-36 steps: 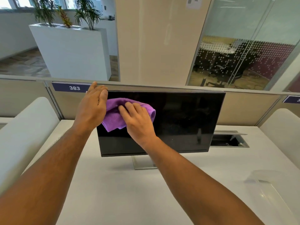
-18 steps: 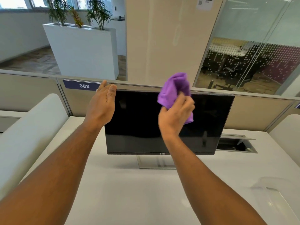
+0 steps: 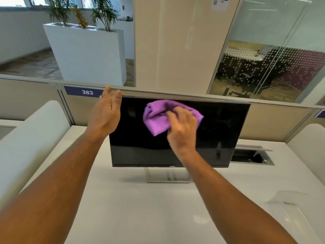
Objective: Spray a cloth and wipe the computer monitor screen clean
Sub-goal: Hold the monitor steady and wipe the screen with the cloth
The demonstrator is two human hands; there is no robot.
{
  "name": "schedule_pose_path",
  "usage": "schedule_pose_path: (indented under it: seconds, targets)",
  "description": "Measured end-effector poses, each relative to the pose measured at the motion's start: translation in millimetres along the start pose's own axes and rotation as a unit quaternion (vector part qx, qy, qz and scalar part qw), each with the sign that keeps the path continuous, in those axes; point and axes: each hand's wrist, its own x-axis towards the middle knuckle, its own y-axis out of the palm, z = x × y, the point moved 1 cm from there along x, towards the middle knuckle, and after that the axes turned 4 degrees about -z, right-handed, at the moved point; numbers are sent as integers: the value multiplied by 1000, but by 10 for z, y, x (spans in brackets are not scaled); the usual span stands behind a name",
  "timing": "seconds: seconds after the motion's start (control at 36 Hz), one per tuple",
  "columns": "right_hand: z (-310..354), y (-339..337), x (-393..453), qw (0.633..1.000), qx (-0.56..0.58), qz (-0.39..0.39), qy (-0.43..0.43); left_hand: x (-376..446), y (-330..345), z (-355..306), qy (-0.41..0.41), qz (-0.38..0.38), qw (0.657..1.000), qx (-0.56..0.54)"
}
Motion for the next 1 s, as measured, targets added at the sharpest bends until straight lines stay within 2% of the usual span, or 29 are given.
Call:
schedule_pose_path:
  seconds: [0.11, 0.22, 0.28, 0.36, 0.42, 0.53, 0.58, 0.64, 0.72, 0.81, 0.92, 1.0]
  targets:
    - [-689, -393, 192, 982, -38, -68, 172, 26, 30, 67, 23, 6, 999, 21]
    - [-1161, -658, 270, 915, -50, -135, 377, 44, 46, 93, 19, 1, 1000, 12]
    - [-1228, -694, 281, 893, -29, -154, 422, 42, 48, 99, 20, 2, 1000, 8]
    - [-1101, -634, 268, 900, -25, -134, 414, 33, 40, 98, 18, 3, 1000, 10]
    - [-901, -546, 218, 926, -25, -97, 365, 26, 42, 96, 17, 4, 1000, 11]
    - [-414, -320, -8, 988, 13, -2, 156, 28, 45, 78, 13, 9, 1000, 10]
    - [-247, -240, -129, 997, 19, 50, 56, 26, 42, 69, 12, 8, 1000, 9]
    - [-235, -222, -183, 997, 19, 79, 7, 10, 35, 56, 13, 12, 1000, 6]
    - [-468, -302, -131, 998, 13, 53, 25, -23, 13, 29, 11, 8, 1000, 9]
    - [-861, -479, -7, 991, -10, 18, 131, -47, -8, -9, 9, 6, 1000, 12]
    - [-1432, -768, 179, 962, -38, -22, 271, -57, -10, -35, 2, 5, 1000, 17]
    - [-1688, -879, 223, 957, -36, 7, 289, -57, -13, -47, -1, 13, 1000, 12]
